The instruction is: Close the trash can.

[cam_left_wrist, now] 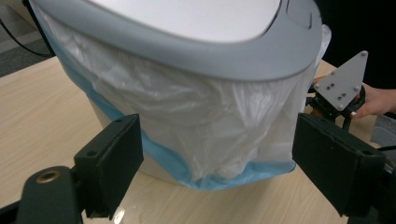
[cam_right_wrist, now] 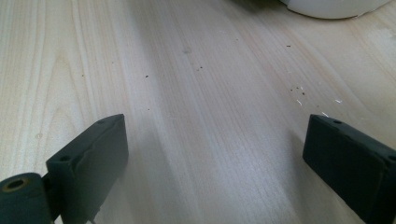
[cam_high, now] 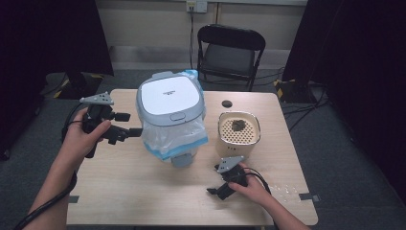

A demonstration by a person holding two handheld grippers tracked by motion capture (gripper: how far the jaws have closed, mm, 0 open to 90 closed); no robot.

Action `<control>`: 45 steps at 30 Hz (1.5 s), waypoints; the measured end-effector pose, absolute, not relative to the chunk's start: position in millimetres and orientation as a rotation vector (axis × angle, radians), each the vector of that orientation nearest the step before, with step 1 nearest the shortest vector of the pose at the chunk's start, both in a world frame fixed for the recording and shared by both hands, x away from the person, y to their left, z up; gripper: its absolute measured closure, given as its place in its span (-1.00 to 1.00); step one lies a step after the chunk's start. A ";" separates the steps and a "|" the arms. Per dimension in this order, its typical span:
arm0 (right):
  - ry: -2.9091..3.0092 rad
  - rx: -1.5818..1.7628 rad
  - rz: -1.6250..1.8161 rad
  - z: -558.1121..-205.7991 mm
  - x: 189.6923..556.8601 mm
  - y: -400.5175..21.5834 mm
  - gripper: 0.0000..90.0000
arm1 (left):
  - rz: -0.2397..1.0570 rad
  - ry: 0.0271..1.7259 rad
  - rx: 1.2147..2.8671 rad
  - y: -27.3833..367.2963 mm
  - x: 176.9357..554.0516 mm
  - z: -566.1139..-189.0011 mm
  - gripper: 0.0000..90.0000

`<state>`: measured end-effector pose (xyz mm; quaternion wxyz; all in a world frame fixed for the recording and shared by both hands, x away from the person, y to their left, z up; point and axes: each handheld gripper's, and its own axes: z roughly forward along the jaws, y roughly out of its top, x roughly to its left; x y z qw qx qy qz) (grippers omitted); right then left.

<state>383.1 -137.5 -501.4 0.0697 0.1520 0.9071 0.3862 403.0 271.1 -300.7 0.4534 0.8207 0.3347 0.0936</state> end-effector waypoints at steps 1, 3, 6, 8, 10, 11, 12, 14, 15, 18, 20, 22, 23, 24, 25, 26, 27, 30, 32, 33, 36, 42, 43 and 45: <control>2.730 0.457 1.163 -501.4 383.0 -137.5 -0.86 | 0.234 0.825 2.029 271.6 402.2 -304.5 -0.64; 2.730 0.457 1.163 -501.4 383.0 -137.5 -0.86 | 0.234 0.827 2.040 272.8 400.7 -311.0 -0.64; 2.730 0.457 1.162 -501.4 383.0 -137.6 -0.86 | 0.230 0.832 2.028 274.9 397.7 -320.8 -0.64; 2.730 0.458 1.162 -501.4 383.0 -137.6 -0.86 | 0.233 0.830 2.026 275.5 396.2 -325.9 -0.64; 2.730 0.457 1.163 -501.4 383.0 -137.6 -0.86 | 0.238 0.827 2.033 276.5 394.4 -332.2 -0.64; 2.732 0.455 1.162 -501.4 383.0 -137.6 -0.86 | 0.236 0.824 2.029 276.6 394.0 -334.6 -0.64; 2.732 0.454 1.162 -501.4 383.1 -137.7 -0.86 | 0.246 0.821 2.035 277.3 393.1 -337.8 -0.64; 2.733 0.455 1.161 -501.3 383.0 -137.7 -0.86 | 0.241 0.825 2.035 277.2 391.6 -342.9 -0.64; 2.732 0.456 1.161 -501.3 383.0 -137.7 -0.86 | 0.240 0.825 2.026 277.0 390.9 -346.5 -0.64; 2.733 0.456 1.161 -501.3 382.9 -137.7 -0.86 | 0.230 0.831 2.021 277.4 389.2 -355.6 -0.64; 2.733 0.456 1.161 -501.3 382.9 -137.7 -0.86 | 0.222 0.833 2.025 278.2 388.4 -361.9 -0.64; 2.733 0.456 1.161 -501.3 382.9 -137.7 -0.86 | 0.217 0.843 2.028 278.2 387.5 -366.5 -0.64; 2.733 0.456 1.161 -501.3 382.9 -137.7 -0.86 | 0.213 0.845 2.024 278.2 387.1 -369.4 -0.64; 2.733 0.456 1.161 -501.3 382.9 -137.7 -0.86 | 0.209 0.847 2.020 278.5 386.7 -371.3 -0.64; 2.733 0.456 1.161 -501.3 382.9 -137.7 -0.86 | 0.214 0.848 2.023 278.9 386.4 -372.7 -0.64; 2.732 0.456 1.161 -501.3 382.9 -137.6 -0.86 | 0.214 0.847 2.020 279.2 386.1 -373.9 -0.64; 2.733 0.456 1.161 -501.3 382.9 -137.7 -0.86 | 0.226 0.842 2.023 279.9 386.0 -375.7 -0.64; 2.733 0.456 1.161 -501.3 382.9 -137.7 -0.86 | 0.218 0.843 2.012 280.0 384.4 -381.6 -0.64; 2.733 0.455 1.161 -501.3 382.9 -137.7 -0.86 | 0.223 0.844 2.016 280.4 383.6 -385.5 -0.64; 2.733 0.456 1.161 -501.3 382.9 -137.7 -0.86 | 0.212 0.848 2.009 280.1 383.0 -388.5 -0.64; 2.733 0.455 1.161 -501.3 382.9 -137.7 -0.86 | 0.200 0.855 2.013 279.6 381.7 -397.7 -0.64; 2.733 0.456 1.161 -501.3 382.9 -137.7 -0.86 | 0.183 0.865 2.011 278.9 379.4 -411.9 -0.64; 2.733 0.455 1.161 -501.3 383.0 -137.7 -0.86 | 0.186 0.866 2.012 278.8 379.2 -413.5 -0.64; 2.733 0.455 1.161 -501.3 383.0 -137.7 -0.86 | 0.182 0.867 2.011 278.9 378.5 -415.9 -0.64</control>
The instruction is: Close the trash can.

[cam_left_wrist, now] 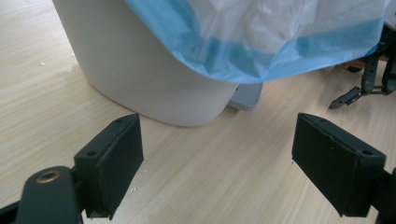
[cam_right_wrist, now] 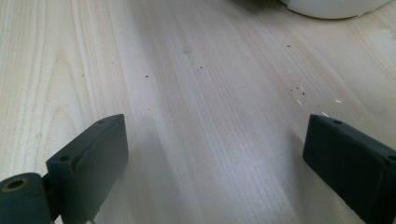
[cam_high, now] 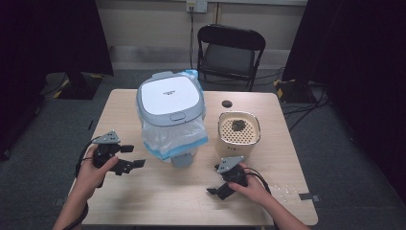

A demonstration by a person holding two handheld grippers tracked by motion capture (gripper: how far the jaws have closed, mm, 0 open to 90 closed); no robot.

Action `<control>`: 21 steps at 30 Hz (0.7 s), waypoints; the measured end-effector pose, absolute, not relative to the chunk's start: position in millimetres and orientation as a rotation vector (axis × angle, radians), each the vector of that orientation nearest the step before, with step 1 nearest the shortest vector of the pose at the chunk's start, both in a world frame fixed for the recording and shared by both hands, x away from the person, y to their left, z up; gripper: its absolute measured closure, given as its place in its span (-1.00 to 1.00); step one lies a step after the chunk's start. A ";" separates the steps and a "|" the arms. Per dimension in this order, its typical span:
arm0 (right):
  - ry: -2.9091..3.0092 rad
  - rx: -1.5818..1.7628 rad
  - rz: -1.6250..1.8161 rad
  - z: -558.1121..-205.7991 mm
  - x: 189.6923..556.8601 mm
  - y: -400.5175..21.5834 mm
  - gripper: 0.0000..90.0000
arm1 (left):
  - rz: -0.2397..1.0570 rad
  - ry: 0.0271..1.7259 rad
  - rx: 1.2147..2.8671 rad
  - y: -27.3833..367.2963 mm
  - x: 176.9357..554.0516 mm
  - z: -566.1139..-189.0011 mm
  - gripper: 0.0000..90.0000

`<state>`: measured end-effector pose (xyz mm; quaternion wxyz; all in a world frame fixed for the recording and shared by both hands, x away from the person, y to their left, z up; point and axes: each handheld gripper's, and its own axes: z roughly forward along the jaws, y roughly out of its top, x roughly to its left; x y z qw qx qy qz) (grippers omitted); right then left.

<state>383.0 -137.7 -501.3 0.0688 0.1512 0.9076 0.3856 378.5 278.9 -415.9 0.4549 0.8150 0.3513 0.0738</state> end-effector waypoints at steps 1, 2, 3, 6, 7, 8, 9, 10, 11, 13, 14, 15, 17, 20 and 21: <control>2.733 0.455 1.161 -501.3 383.0 -137.7 -0.86 | 0.186 0.869 2.014 279.2 377.8 -417.1 -0.64; 2.733 0.456 1.161 -501.3 382.9 -137.7 -0.86 | 0.185 0.865 2.011 279.3 377.7 -418.2 -0.64; 2.732 0.455 1.161 -501.3 383.0 -137.7 -0.86 | 0.185 0.865 2.015 279.5 377.1 -419.5 -0.64; 2.732 0.455 1.161 -501.4 382.9 -137.7 -0.86 | 0.184 0.867 2.015 279.4 375.5 -423.4 -0.64; 2.732 0.455 1.161 -501.4 382.9 -137.7 -0.86 | 0.185 0.868 2.023 279.4 374.6 -424.7 -0.64; 2.733 0.455 1.161 -501.3 383.0 -137.7 -0.86 | 0.186 0.867 2.024 279.1 373.9 -426.6 -0.64; 2.733 0.455 1.161 -501.3 383.0 -137.7 -0.86 | 0.183 0.864 2.026 278.8 373.3 -428.6 -0.64; 2.732 0.455 1.161 -501.3 382.9 -137.7 -0.86 | 0.184 0.866 2.032 278.5 372.5 -430.5 -0.64; 2.733 0.455 1.161 -501.3 382.9 -137.7 -0.86 | 0.176 0.867 2.030 277.8 371.9 -432.9 -0.64; 2.733 0.455 1.161 -501.3 382.9 -137.7 -0.86 | 0.176 0.865 2.046 276.4 370.4 -437.6 -0.64; 2.733 0.455 1.161 -501.3 382.9 -137.7 -0.86 | 0.173 0.867 2.041 275.2 369.6 -440.6 -0.64; 2.733 0.455 1.161 -501.3 383.0 -137.7 -0.86 | 0.167 0.866 2.047 273.9 368.6 -444.2 -0.64; 2.732 0.456 1.161 -501.3 382.9 -137.7 -0.86 | 0.164 0.861 2.059 271.2 366.8 -450.2 -0.64; 2.733 0.456 1.161 -501.3 382.9 -137.7 -0.86 | 0.160 0.840 2.081 267.0 364.7 -458.7 -0.64; 2.733 0.456 1.161 -501.3 382.9 -137.7 -0.86 | 0.161 0.836 2.089 266.2 364.2 -460.5 -0.64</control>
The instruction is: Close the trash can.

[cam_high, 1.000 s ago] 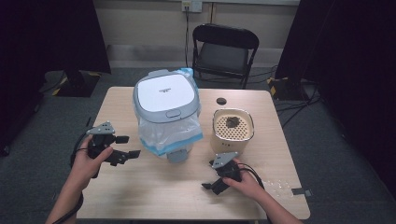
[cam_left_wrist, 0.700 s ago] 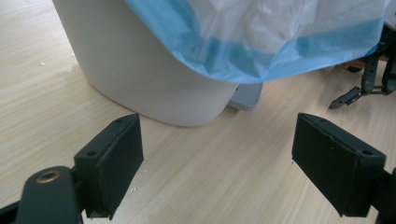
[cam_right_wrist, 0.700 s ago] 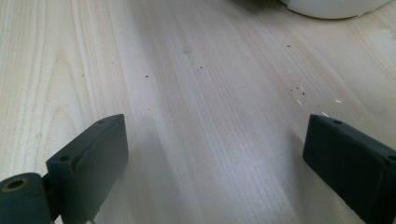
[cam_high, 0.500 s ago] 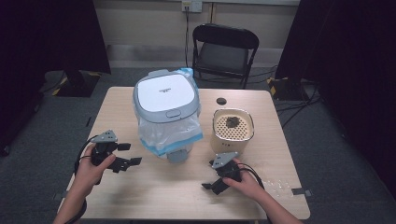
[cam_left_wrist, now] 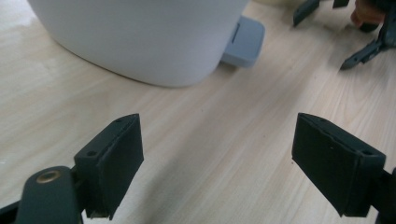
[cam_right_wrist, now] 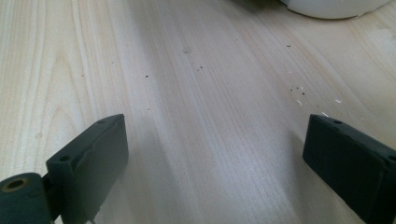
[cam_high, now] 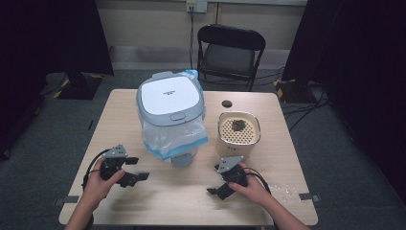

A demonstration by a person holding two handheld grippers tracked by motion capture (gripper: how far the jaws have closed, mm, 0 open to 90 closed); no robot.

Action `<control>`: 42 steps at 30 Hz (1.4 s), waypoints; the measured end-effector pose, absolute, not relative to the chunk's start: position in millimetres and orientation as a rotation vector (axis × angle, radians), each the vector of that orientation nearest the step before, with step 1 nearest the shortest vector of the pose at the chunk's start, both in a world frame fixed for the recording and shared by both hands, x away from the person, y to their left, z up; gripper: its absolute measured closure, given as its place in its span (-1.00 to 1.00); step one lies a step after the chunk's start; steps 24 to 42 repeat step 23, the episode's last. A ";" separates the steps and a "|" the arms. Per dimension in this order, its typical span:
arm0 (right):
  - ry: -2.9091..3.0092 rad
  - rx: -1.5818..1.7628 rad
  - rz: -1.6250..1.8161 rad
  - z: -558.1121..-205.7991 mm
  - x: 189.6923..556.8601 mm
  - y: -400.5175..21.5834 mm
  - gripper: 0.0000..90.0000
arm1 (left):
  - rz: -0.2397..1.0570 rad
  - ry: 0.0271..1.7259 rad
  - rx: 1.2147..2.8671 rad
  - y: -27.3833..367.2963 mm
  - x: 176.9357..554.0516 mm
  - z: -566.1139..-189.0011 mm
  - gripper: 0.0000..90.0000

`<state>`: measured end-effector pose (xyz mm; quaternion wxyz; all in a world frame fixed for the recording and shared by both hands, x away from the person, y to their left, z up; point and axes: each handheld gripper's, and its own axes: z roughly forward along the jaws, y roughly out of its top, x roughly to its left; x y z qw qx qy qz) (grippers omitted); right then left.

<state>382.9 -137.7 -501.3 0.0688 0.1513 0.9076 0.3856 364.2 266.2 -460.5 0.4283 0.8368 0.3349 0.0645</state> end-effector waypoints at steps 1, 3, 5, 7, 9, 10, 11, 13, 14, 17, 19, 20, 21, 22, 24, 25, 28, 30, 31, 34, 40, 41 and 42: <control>2.733 0.456 1.161 -501.3 382.9 -137.7 -0.86 | 0.162 0.833 2.094 264.1 363.1 -463.6 -0.64; 2.733 0.455 1.161 -501.3 383.0 -137.7 -0.86 | 0.162 0.821 2.104 260.4 361.6 -468.5 -0.64; 2.733 0.455 1.161 -501.3 383.0 -137.7 -0.86 | 0.188 0.793 2.132 256.0 360.6 -472.8 -0.64; 2.732 0.456 1.161 -501.3 382.9 -137.7 -0.86 | 0.202 0.768 2.147 251.3 359.3 -476.4 -0.64; 2.733 0.455 1.161 -501.3 382.9 -137.7 -0.86 | 0.197 0.741 2.161 246.2 357.8 -479.8 -0.64; 2.733 0.455 1.161 -501.3 383.0 -137.7 -0.86 | 0.201 0.716 2.177 243.7 357.0 -481.4 -0.64; 2.732 0.455 1.161 -501.4 383.0 -137.7 -0.86 | 0.204 0.704 2.186 242.2 356.6 -482.3 -0.64; 2.733 0.456 1.161 -501.3 382.9 -137.7 -0.86 | 0.211 0.675 2.205 237.9 355.0 -484.6 -0.64; 2.732 0.455 1.161 -501.4 383.0 -137.7 -0.86 | 0.212 0.662 2.212 236.1 354.2 -485.4 -0.64; 2.734 0.455 1.157 -501.4 383.2 -137.0 -0.89 | 0.203 0.626 2.222 229.3 351.0 -488.1 -0.64; 2.742 0.449 1.153 -501.6 383.4 -135.9 -0.93 | 0.194 0.604 2.229 224.5 348.9 -489.5 -0.64; 2.743 0.449 1.148 -501.8 383.6 -135.1 -0.96 | 0.187 0.595 2.240 222.9 348.4 -490.1 -0.64; 2.747 0.448 1.147 -501.8 383.7 -134.6 -0.98 | 0.180 0.574 2.257 220.0 347.9 -491.0 -0.64; 2.750 0.446 1.144 -502.0 383.8 -133.6 -1.00 | 0.180 0.561 2.261 218.0 347.6 -492.0 -0.64; 2.752 0.441 1.140 -502.1 384.0 -133.0 -1.00 | 0.171 0.553 2.263 215.1 346.5 -493.4 -0.64; 2.752 0.441 1.140 -502.1 384.0 -133.0 -1.00 | 0.171 0.553 2.263 215.1 346.5 -493.4 -0.64; 2.752 0.441 1.140 -502.1 384.0 -133.0 -1.00 | 0.171 0.553 2.263 215.1 346.5 -493.4 -0.64; 2.752 0.441 1.140 -502.1 384.0 -133.0 -1.00 | 0.171 0.553 2.263 215.1 346.5 -493.4 -0.64; 2.752 0.441 1.140 -502.1 384.0 -133.0 -1.00 | 0.171 0.553 2.263 215.1 346.5 -493.4 -0.64; 2.752 0.441 1.140 -502.1 384.0 -133.0 -1.00 | 0.171 0.553 2.263 215.1 346.5 -493.4 -0.64; 2.752 0.441 1.140 -502.1 384.0 -133.0 -1.00 | 0.171 0.553 2.263 215.1 346.5 -493.4 -0.64; 2.752 0.441 1.140 -502.1 384.0 -133.0 -1.00 | 0.171 0.553 2.263 215.1 346.5 -493.4 -0.64; 2.752 0.441 1.140 -502.1 384.0 -133.0 -1.00 | 0.171 0.553 2.263 215.1 346.5 -493.4 -0.64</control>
